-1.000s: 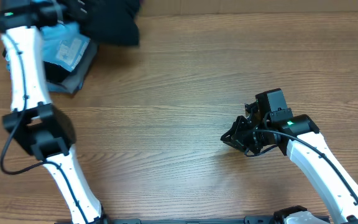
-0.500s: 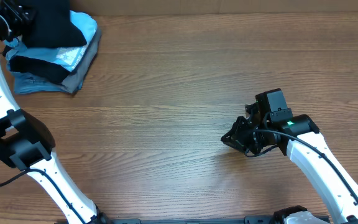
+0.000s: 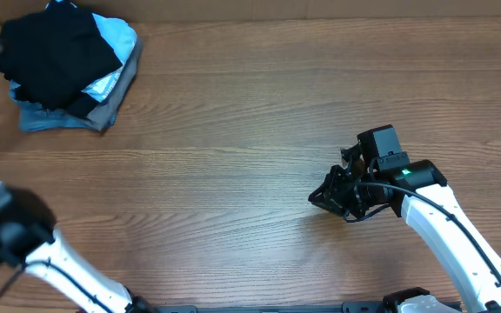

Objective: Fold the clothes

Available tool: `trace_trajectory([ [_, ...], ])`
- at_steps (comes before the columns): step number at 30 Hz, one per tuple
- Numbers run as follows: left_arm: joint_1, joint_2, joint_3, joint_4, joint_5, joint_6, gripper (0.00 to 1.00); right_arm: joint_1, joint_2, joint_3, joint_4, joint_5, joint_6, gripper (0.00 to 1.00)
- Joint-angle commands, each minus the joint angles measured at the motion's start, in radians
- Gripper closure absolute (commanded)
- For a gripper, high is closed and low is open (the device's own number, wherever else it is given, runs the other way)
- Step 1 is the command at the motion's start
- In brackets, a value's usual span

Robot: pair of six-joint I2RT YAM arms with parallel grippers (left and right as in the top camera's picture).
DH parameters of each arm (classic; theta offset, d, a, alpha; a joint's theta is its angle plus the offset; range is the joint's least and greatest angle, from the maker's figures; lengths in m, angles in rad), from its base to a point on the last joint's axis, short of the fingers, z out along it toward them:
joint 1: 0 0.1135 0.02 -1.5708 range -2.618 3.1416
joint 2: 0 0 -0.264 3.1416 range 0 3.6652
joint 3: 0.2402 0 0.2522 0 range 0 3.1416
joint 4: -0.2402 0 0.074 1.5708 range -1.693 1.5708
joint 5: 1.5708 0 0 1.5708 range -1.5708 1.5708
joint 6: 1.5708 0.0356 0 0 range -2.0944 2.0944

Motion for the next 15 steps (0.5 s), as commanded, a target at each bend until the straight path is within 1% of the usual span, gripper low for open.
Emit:
trace_trajectory([
  [1, -0.009, -0.232, 0.064, -0.066, 0.048, 0.144, 0.0, -0.004, -0.021, 0.085, 0.0, -0.016, -0.122, 0.87],
  [2, -0.032, -0.278, 0.064, -0.118, 0.048, 0.194, 0.0, -0.004, -0.033, 0.121, -0.002, -0.016, -0.14, 0.85],
  [3, -0.059, -0.312, 0.064, -0.162, 0.047, 0.232, 0.0, -0.004, -0.044, 0.151, -0.007, -0.016, -0.156, 0.84],
  [7, -0.197, -0.428, 0.064, -0.323, 0.041, 0.311, 0.0, -0.002, -0.098, 0.287, -0.039, -0.016, -0.256, 0.8],
  [9, -0.283, -0.479, 0.064, -0.397, -0.006, 0.336, 0.0, -0.002, -0.127, 0.349, -0.059, -0.011, -0.3, 0.76],
  [10, -0.326, -0.502, 0.064, -0.428, -0.047, 0.34, 0.0, -0.002, -0.145, 0.385, -0.071, -0.003, -0.315, 0.73],
  [11, -0.376, -0.528, 0.064, -0.456, -0.107, 0.34, 0.0, -0.002, -0.163, 0.415, -0.084, 0.005, -0.331, 0.67],
  [12, -0.425, -0.558, 0.051, -0.456, -0.162, 0.332, 0.0, -0.002, -0.182, 0.447, -0.096, 0.015, -0.348, 0.57],
  [13, -0.47, -0.592, 0.035, -0.456, -0.196, 0.33, 0.0, -0.002, -0.206, 0.48, -0.105, 0.016, -0.367, 0.37],
  [14, -0.521, -0.626, 0.029, -0.456, -0.223, 0.331, 0.0, -0.002, -0.225, 0.5, -0.106, 0.015, -0.379, 0.07],
  [15, -0.563, -0.652, 0.029, -0.456, -0.244, 0.328, 0.0, -0.002, -0.248, 0.52, -0.104, 0.017, -0.391, 0.0],
])
